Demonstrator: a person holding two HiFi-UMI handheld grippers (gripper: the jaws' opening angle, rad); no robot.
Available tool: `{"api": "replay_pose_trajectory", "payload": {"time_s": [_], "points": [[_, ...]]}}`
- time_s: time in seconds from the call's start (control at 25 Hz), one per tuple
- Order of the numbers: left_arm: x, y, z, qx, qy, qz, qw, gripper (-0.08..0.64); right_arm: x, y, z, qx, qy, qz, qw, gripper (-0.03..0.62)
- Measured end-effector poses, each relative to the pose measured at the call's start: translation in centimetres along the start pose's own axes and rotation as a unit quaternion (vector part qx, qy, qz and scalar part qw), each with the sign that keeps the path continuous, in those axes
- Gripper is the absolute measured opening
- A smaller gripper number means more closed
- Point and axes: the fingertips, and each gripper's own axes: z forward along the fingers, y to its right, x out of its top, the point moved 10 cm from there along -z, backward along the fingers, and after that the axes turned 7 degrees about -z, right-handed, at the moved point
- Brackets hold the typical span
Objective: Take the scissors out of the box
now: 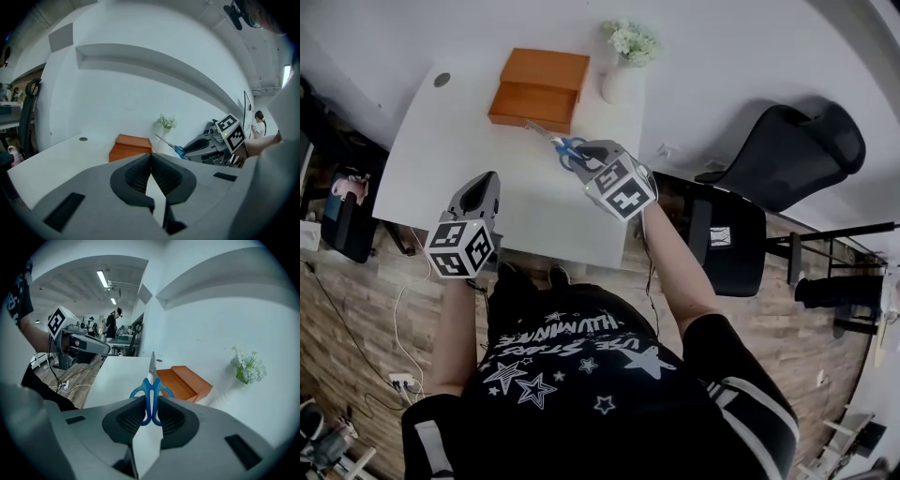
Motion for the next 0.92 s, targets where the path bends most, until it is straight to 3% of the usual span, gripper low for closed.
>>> {"api": "replay_pose_trajectory", "payload": {"time_s": [0.44, 0.92], "points": [[-0.9, 1.0, -0.9, 0.008, -0.013, 0.003, 0.9999, 0.017, -1.9, -1.2, -0.1, 0.019, 0.007, 0.041, 0.999, 0.101], [-4.0, 1.6, -5.1, 0.018, -0.018, -0.009, 0.9996, 0.017, -2.6, -5.1, -2.0, 0.022, 0.005, 0.04, 0.999, 0.1]]}}
